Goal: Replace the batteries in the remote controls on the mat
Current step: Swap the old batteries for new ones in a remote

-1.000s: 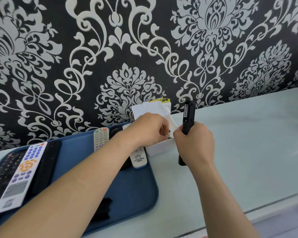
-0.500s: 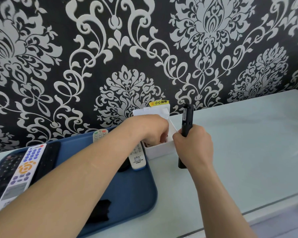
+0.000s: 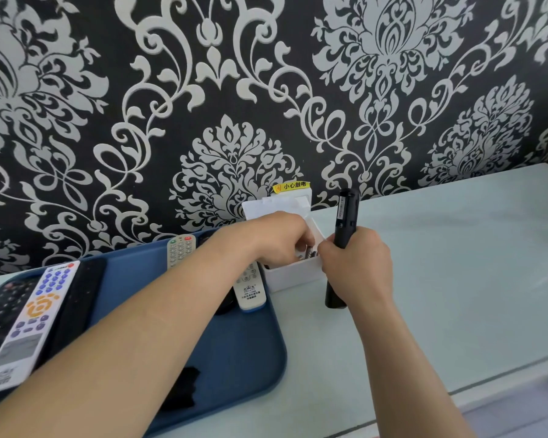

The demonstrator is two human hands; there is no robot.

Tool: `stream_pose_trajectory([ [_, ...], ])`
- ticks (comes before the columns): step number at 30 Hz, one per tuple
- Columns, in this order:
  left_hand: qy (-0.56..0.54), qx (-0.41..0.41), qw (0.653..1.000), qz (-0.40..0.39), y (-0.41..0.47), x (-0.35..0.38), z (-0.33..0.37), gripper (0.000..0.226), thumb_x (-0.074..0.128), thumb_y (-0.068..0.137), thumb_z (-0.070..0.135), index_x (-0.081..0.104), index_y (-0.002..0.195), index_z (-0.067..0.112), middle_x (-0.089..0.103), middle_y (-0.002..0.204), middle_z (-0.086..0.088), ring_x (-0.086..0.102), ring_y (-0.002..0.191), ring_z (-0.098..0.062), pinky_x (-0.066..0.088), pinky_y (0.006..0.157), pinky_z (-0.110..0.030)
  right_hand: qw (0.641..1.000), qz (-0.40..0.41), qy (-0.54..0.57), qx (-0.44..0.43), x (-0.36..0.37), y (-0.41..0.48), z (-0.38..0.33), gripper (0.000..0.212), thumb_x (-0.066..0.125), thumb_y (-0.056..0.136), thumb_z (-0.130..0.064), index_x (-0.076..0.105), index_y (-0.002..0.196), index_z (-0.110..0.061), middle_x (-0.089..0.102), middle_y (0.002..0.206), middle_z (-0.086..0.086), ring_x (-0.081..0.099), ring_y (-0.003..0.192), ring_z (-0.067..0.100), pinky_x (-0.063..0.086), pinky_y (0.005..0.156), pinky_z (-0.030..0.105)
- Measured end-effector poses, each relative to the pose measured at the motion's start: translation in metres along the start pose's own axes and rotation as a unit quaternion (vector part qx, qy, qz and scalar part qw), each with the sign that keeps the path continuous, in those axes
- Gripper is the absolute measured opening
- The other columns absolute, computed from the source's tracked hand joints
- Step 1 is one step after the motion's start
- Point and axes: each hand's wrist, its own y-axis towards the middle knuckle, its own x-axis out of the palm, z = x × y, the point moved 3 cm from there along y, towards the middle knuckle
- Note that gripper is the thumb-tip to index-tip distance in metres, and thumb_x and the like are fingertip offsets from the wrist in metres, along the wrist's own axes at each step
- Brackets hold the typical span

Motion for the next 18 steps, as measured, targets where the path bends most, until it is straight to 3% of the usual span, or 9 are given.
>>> stream_pose_trajectory([
  [2, 0.002, -0.002, 1.0, -0.017, 0.001, -0.002, 0.001, 0.04, 0.057, 0.083, 0.005, 0.059, 0.119, 0.023, 0.054, 0.089, 0.013, 0.052, 0.078, -0.006, 0.041, 0.063, -0.017, 1.0, -0.002, 0.007, 0.004, 0.001, 0.0, 0.002, 0.009, 0.057, 0.081, -0.018, 0.065, 0.081, -0.013, 0.069, 0.076, 0.006, 0.061, 0.073, 0.026, 0.048, 0.063, 0.032],
  [5, -0.004, 0.002, 1.0, 0.002, 0.003, -0.002, 0.003, 0.04, 0.061, 0.081, 0.007, 0.062, 0.118, 0.024, 0.058, 0.096, 0.011, 0.054, 0.086, -0.01, 0.045, 0.074, -0.022, 1.0, -0.004, 0.019, 0.008, 0.001, 0.001, 0.003, 0.01, 0.058, 0.081, -0.02, 0.064, 0.08, -0.012, 0.069, 0.076, 0.007, 0.062, 0.074, 0.027, 0.049, 0.064, 0.033],
  [12, -0.089, -0.011, 0.996, -0.007, 0.007, -0.002, 0.005, 0.04, 0.058, 0.082, -0.002, 0.068, 0.113, 0.02, 0.066, 0.104, 0.007, 0.058, 0.091, -0.011, 0.049, 0.079, -0.023, 1.0, -0.003, 0.025, 0.012, 0.0, 0.002, 0.004, 0.011, 0.058, 0.08, -0.02, 0.063, 0.079, -0.011, 0.07, 0.074, 0.007, 0.063, 0.073, 0.027, 0.049, 0.063, 0.033],
  [14, -0.088, -0.017, 0.996, -0.018, 0.01, -0.001, 0.004, 0.037, 0.058, 0.081, -0.002, 0.069, 0.11, 0.02, 0.066, 0.1, 0.007, 0.059, 0.093, -0.012, 0.051, 0.08, -0.026, 1.0, -0.004, 0.023, 0.014, 0.001, 0.002, 0.004, 0.01, 0.058, 0.08, -0.02, 0.063, 0.078, -0.011, 0.07, 0.074, 0.007, 0.063, 0.073, 0.027, 0.048, 0.062, 0.032],
  [18, -0.064, -0.022, 0.997, -0.038, 0.012, -0.002, 0.006, 0.036, 0.054, 0.083, -0.002, 0.066, 0.098, 0.029, 0.057, 0.08, 0.011, 0.055, 0.081, -0.013, 0.045, 0.066, -0.022, 1.0, -0.003, 0.023, 0.014, 0.001, 0.001, 0.003, 0.008, 0.058, 0.079, -0.019, 0.064, 0.078, -0.013, 0.07, 0.074, 0.006, 0.063, 0.073, 0.026, 0.048, 0.062, 0.031],
])
